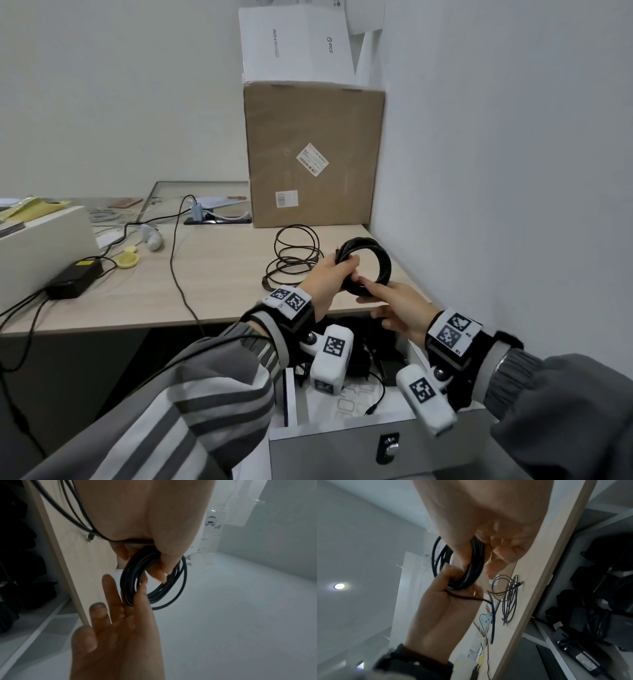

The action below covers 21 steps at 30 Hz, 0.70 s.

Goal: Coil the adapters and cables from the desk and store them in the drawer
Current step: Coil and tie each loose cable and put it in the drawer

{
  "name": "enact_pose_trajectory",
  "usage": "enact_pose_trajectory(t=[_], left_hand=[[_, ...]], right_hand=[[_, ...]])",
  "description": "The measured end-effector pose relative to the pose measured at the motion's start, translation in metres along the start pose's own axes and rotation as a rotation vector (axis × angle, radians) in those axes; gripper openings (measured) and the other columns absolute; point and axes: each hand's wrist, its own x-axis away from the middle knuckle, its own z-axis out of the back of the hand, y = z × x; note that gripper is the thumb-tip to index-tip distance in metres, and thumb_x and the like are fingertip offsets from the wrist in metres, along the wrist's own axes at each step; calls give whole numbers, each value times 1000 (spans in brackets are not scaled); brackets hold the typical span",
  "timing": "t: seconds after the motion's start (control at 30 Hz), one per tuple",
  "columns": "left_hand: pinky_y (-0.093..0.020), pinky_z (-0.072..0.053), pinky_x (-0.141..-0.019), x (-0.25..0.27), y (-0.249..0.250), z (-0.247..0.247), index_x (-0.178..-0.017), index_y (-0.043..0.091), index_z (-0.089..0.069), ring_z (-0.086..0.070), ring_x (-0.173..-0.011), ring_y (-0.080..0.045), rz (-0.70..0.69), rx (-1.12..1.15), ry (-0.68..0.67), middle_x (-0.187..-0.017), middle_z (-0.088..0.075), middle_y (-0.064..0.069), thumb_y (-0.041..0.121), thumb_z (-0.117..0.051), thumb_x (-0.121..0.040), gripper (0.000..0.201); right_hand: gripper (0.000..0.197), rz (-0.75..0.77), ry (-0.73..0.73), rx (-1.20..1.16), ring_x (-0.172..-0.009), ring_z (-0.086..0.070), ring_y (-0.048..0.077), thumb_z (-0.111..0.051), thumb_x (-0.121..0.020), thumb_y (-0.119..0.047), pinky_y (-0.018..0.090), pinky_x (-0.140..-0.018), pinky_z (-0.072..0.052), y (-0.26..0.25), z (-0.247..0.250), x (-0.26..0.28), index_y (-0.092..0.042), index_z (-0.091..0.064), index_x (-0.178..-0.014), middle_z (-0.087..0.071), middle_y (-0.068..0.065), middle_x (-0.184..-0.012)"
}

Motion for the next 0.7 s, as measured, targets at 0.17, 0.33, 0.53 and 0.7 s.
enact_pose_trajectory(t=[0.17,0.33,0.53,0.7], left_hand=[[-16,-43,-57,4,1,4,-84,15,-50,-52,-63,-12,-7,-191,-89,-62,-46,2,17,-48,-99,15],[-15,-41,-60,13,11,5,-81,17,-51,-53,-61,-10,41,-295,-349,-53,-52,14,12,-51,-97,17],[-18,-44,-61,4,12,15,-78,14,-55,-58,-62,-12,58,-320,-263,-63,-48,1,14,-61,-92,15],[-16,-48,-64,3,4,18,-82,11,-60,-62,-68,-11,72,-174,-272,-73,-65,-2,14,-60,-93,11]], right_hand=[[42,232,43,337,-96,-61,10,-69,-84,-23,21,-72,-44,-10,22,3,-21,-49,-121,-63,-2,-110],[26,274,-63,618,-88,-63,17,-64,-88,-22,32,-79,-50,-28,27,7,-7,-57,-108,-67,4,-94],[23,195,-58,472,-68,-60,16,-47,-98,-30,21,-47,-48,-22,16,4,-9,-53,-102,-63,5,-79],[22,210,55,221,-69,-62,18,-42,-100,-28,24,-48,-52,-16,7,-4,-7,-48,-100,-57,8,-75]])
